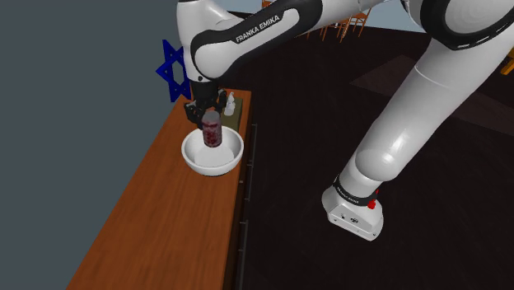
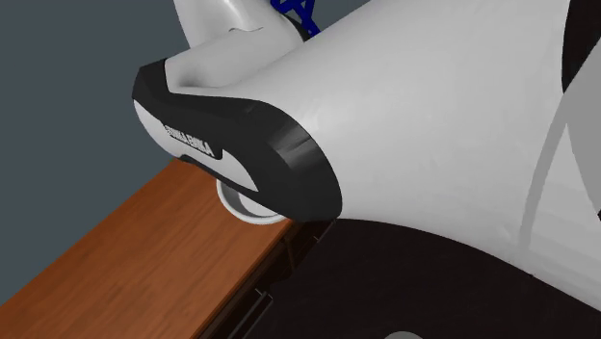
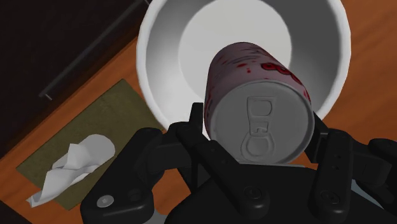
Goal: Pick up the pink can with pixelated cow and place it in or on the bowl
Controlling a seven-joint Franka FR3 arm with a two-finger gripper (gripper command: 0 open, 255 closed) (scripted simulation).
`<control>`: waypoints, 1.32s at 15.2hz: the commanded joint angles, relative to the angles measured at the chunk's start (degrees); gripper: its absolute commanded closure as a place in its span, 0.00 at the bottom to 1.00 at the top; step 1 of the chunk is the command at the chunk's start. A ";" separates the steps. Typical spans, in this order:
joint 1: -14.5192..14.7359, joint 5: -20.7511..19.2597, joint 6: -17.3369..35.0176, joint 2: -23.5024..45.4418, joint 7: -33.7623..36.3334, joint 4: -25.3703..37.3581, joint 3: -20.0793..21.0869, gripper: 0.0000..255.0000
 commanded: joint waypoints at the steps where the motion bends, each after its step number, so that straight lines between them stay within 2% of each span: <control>1: 0.03 -0.37 1.53 0.86 0.31 -0.67 0.08 1.00; 9: 0.04 -0.58 2.42 1.32 0.46 -1.13 0.11 1.00; 10: 0.05 -0.58 2.42 1.32 0.46 -1.13 0.11 0.00; 15: 0.04 -0.57 2.42 1.31 0.46 -1.14 0.11 0.00; 19: -0.07 0.71 -4.83 -1.87 -0.52 3.14 -0.18 0.00; 20: -0.07 0.71 -4.83 -1.87 -0.52 3.14 -0.18 0.00</control>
